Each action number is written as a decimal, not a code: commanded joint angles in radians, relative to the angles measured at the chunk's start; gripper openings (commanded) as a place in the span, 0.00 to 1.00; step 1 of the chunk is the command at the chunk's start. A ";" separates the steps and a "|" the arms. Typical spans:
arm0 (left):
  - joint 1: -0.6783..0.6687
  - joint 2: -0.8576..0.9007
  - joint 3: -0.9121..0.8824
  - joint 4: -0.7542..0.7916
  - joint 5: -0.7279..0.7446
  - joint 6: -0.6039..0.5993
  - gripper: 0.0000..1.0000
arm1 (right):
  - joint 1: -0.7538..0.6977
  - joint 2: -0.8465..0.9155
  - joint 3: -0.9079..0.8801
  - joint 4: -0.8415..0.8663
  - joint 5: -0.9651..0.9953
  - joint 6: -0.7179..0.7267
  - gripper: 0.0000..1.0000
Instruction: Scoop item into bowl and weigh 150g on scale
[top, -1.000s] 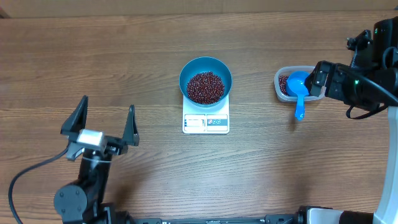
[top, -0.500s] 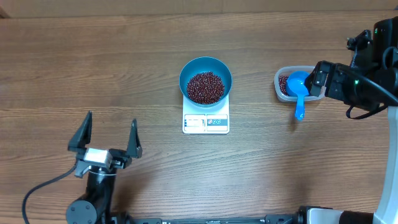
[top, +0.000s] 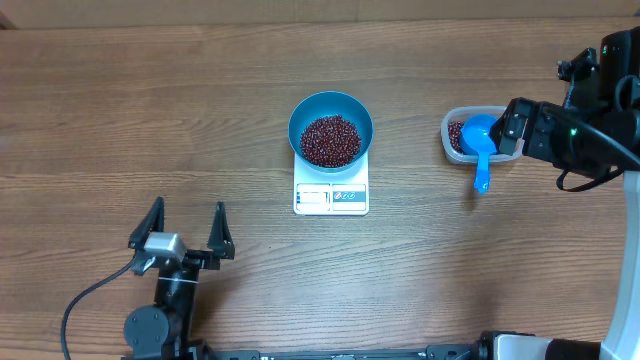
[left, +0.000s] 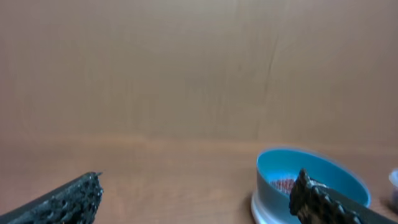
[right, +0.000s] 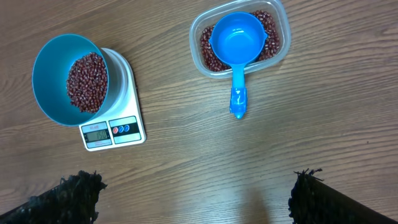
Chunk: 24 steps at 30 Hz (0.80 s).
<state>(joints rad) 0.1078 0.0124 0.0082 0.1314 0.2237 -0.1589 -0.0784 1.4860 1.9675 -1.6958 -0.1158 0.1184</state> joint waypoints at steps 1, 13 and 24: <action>0.011 -0.010 -0.003 -0.087 -0.014 -0.021 1.00 | -0.002 -0.003 0.014 0.003 -0.002 -0.015 1.00; 0.012 -0.010 -0.003 -0.195 -0.013 0.059 1.00 | -0.002 -0.003 0.014 0.003 -0.002 -0.015 1.00; 0.011 -0.010 -0.003 -0.191 -0.024 0.058 0.99 | -0.002 -0.003 0.014 0.003 -0.002 -0.015 1.00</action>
<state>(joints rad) 0.1135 0.0120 0.0082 -0.0570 0.2119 -0.1219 -0.0784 1.4860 1.9675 -1.6951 -0.1158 0.1188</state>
